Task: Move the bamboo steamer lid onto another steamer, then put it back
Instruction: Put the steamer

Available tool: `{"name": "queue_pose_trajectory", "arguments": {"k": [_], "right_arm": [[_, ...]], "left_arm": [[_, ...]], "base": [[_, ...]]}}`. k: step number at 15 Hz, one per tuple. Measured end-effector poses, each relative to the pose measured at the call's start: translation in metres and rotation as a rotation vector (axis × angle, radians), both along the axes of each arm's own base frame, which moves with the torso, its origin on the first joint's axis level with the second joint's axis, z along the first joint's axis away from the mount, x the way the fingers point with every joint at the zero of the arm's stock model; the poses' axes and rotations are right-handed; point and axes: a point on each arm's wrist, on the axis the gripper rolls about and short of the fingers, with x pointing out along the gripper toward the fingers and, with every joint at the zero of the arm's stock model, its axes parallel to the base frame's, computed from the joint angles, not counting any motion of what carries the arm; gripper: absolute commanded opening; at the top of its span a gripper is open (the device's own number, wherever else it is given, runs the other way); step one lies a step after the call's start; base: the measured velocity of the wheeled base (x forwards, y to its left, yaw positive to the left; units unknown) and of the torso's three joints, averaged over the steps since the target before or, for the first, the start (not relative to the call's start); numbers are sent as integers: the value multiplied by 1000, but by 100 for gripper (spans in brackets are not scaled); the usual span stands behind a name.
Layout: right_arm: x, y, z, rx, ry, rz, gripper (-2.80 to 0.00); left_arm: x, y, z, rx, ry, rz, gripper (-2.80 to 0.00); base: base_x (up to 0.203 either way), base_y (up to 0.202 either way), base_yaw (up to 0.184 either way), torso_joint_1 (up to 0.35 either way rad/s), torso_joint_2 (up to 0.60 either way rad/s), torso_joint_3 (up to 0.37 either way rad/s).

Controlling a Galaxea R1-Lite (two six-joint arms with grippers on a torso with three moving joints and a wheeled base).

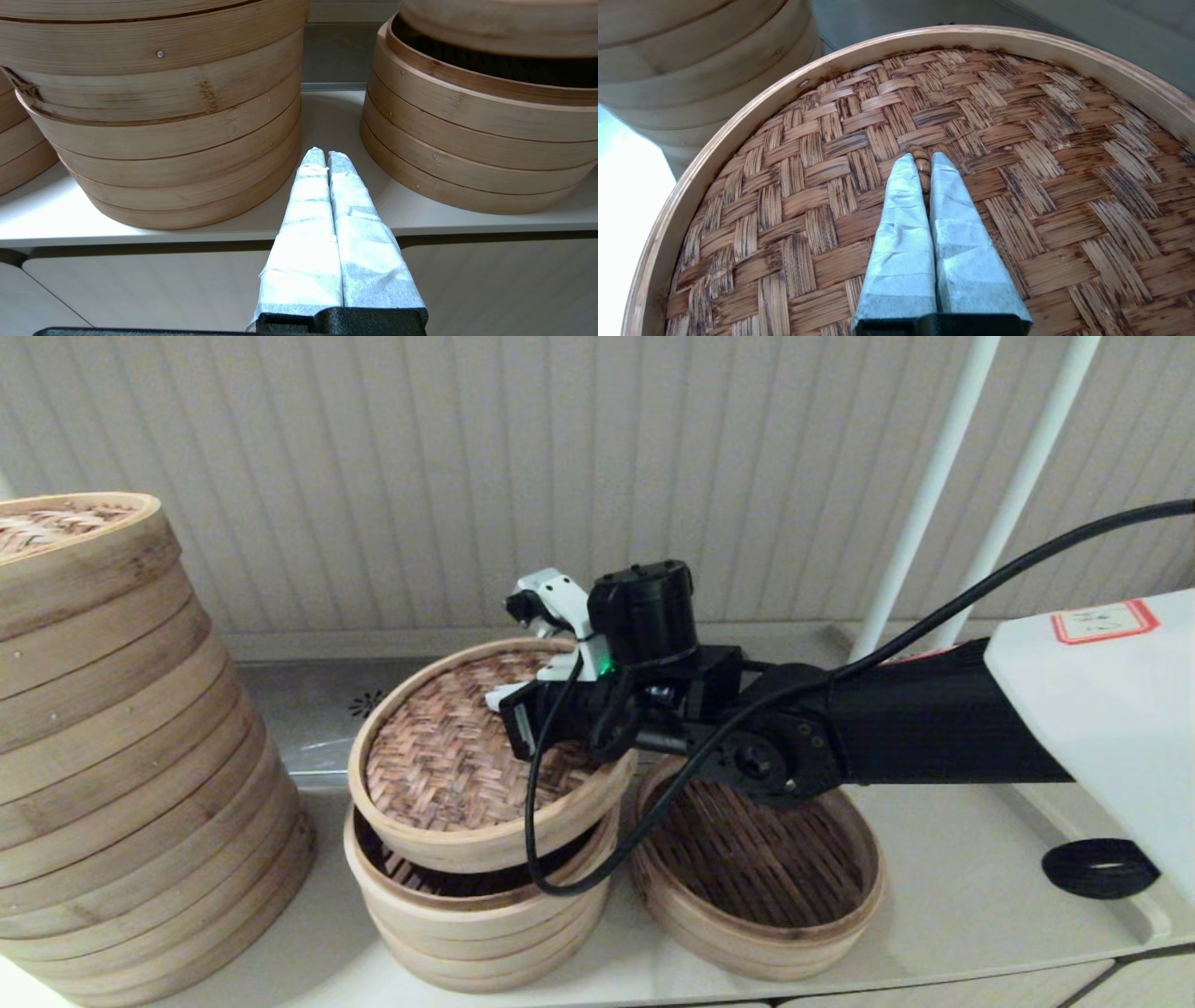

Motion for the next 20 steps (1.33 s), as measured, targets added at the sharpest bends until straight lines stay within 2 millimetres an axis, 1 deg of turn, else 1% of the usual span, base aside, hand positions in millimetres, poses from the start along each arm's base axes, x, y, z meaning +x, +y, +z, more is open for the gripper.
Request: {"name": "queue_pose_trajectory", "arguments": {"k": [5,8,11,15,17,20], "right_arm": [[6,-31,18,20,-19,-59,-280],[8,-51,22,18,-14,-98,-280],[11,-79,21,8,-1,-159,-280],[9,-123,23,26,-21,-250,-280],[4,-144,21,18,-11,-292,-280],[-9,-172,13,4,10,-345,-280]], "left_arm": [[0,0,0,0,0,0,-280],[0,0,0,0,0,0,-280],[0,0,0,0,0,0,-280],[0,0,0,0,0,0,-280],[0,0,0,0,0,0,-280],[0,0,0,0,0,0,-280]], "base": [[0,0,0,0,0,0],[0,0,0,0,0,0],[0,0,0,0,0,0],[0,0,0,0,0,0],[0,0,0,0,0,0],[0,0,0,0,0,0]]}}
